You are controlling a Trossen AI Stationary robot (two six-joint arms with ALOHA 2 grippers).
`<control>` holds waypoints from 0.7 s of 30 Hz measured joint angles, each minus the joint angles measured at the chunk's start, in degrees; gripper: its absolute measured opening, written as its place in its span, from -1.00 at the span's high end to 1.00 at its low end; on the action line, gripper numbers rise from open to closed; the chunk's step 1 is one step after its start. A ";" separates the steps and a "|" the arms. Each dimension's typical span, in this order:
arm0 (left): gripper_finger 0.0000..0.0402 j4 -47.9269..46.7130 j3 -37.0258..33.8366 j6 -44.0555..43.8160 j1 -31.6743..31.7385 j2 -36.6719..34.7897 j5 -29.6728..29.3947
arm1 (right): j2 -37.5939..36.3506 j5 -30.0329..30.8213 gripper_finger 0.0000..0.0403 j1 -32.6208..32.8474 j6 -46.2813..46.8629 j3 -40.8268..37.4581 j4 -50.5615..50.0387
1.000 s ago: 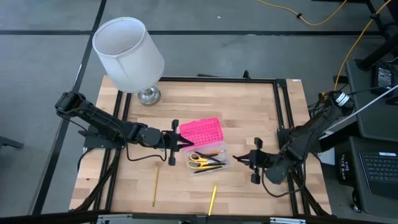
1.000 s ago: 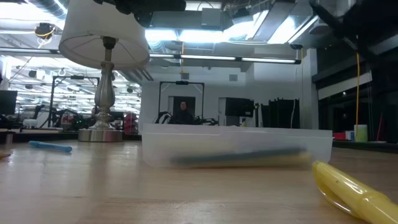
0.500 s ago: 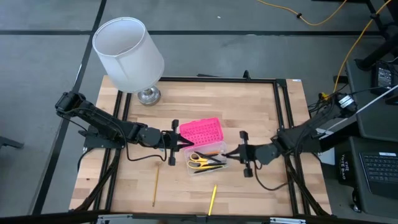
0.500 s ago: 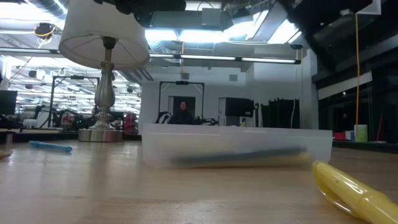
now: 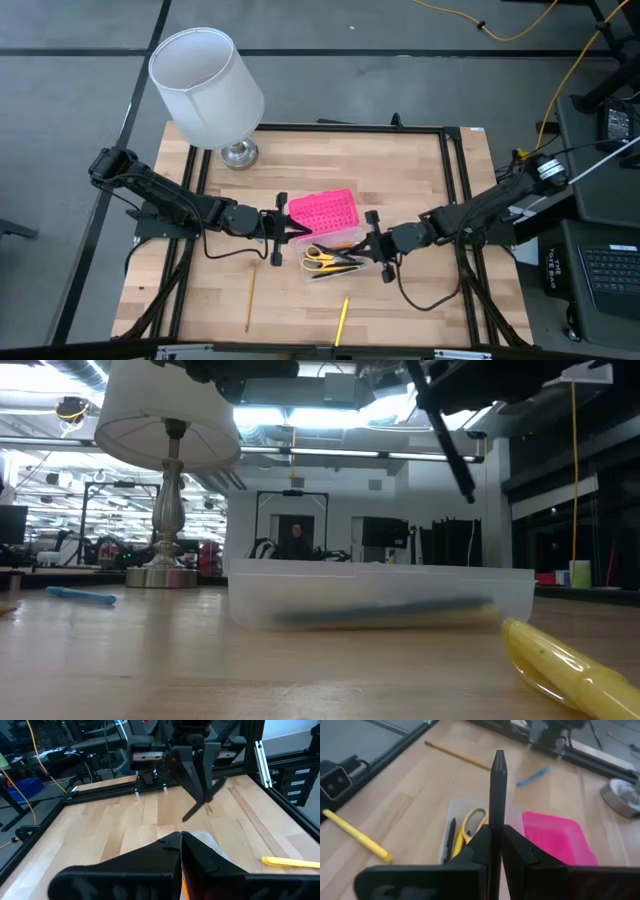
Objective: Pick & place school supplies into a supply box
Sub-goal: Put the black pen into the pink supply box
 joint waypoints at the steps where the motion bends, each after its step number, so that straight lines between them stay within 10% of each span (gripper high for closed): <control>1: 0.98 0.02 0.00 0.00 0.01 0.00 0.02 | 0.46 -0.44 0.84 -0.37 -0.80 0.00 0.52; 21: 0.99 0.02 0.00 0.00 0.00 0.00 0.04 | 6.56 -12.63 0.84 -8.17 -4.18 12.45 -16.65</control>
